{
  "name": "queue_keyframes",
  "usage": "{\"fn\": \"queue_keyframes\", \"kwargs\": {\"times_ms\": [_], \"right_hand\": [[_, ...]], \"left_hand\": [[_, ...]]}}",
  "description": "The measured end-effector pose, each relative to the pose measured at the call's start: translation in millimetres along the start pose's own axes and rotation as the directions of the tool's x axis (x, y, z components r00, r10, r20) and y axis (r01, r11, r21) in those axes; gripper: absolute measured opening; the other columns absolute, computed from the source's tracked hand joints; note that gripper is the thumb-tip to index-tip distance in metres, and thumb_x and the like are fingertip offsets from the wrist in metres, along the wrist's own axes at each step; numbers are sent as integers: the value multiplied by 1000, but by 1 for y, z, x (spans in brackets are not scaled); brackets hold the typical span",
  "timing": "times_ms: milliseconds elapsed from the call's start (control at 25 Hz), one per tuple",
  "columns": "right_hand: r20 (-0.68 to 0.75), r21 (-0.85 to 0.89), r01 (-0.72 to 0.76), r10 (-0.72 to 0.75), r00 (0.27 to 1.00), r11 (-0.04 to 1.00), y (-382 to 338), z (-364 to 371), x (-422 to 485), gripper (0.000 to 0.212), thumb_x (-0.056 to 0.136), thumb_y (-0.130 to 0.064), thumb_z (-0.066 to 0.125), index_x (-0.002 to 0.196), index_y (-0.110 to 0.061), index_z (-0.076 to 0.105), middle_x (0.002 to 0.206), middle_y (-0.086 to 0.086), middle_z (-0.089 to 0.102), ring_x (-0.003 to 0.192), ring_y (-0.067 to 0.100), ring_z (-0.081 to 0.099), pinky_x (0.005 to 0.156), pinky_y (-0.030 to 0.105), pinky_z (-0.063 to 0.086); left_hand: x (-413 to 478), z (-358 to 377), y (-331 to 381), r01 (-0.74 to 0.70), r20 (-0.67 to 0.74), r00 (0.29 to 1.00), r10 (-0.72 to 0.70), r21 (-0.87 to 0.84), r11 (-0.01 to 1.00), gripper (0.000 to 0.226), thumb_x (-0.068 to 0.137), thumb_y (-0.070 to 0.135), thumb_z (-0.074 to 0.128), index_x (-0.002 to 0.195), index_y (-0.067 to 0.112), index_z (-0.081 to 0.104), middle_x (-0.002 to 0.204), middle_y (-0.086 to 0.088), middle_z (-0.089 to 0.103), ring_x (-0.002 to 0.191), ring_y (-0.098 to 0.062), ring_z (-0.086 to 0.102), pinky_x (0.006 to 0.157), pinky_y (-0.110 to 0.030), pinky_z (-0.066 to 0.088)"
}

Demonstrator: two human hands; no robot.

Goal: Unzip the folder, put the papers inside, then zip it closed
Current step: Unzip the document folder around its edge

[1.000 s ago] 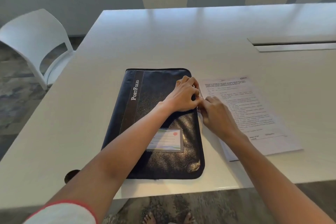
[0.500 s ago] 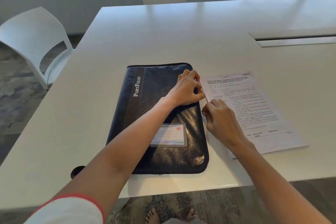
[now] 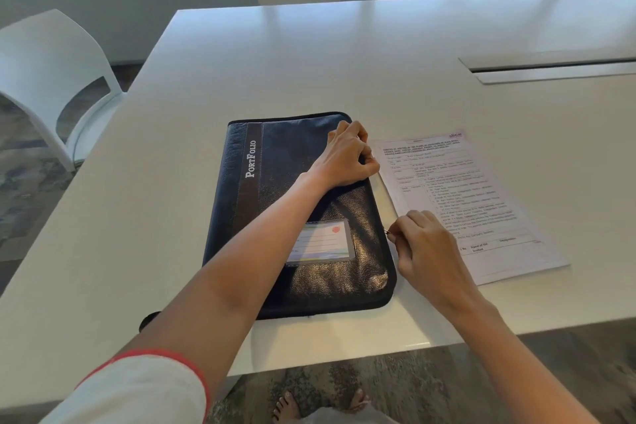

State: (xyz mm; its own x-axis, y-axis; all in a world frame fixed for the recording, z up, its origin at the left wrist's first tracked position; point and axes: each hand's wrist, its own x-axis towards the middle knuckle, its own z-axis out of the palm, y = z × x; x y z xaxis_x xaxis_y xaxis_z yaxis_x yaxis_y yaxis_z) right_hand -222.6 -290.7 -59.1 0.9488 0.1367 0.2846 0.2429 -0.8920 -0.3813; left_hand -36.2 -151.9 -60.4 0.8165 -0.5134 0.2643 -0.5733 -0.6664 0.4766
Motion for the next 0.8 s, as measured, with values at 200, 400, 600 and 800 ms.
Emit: {"fn": "queue_keyframes", "kwargs": {"times_ms": [200,400,600,800], "right_hand": [[-17,11,-33,33,999,999,1,0,-5,6,80,-1,69,84,-3,65,82,8,65,73,12,46,62,6,27],[-73,69,-62,67,995,996,3,12,-7,3,84,-7,64,84,-9,62,83,3,61,75,12,46,63,17,39],[-91,84,-36,44,995,996,9,17,-5,3,83,-11,68,84,-9,65,83,2,61,75,10,46,63,9,34],[-132,54,-46,53,990,997,6,19,19,6,85,-10,66,85,-4,67,84,9,64,74,16,51,62,23,45]], "left_hand": [[0,-3,2,-34,17,999,33,35,999,26,85,33,68,72,11,72,105,-4,53,101,-16,39,94,-43,36],[-20,1,8,-189,71,981,180,151,970,40,92,49,54,73,18,70,102,1,54,102,-16,43,95,-37,28],[-27,7,9,-183,63,982,178,95,978,34,92,38,58,76,12,73,106,-1,56,99,-13,39,95,-36,32],[-27,11,8,-178,40,983,178,16,984,31,91,33,61,74,10,72,105,-1,55,98,-9,36,92,-38,38]]}}
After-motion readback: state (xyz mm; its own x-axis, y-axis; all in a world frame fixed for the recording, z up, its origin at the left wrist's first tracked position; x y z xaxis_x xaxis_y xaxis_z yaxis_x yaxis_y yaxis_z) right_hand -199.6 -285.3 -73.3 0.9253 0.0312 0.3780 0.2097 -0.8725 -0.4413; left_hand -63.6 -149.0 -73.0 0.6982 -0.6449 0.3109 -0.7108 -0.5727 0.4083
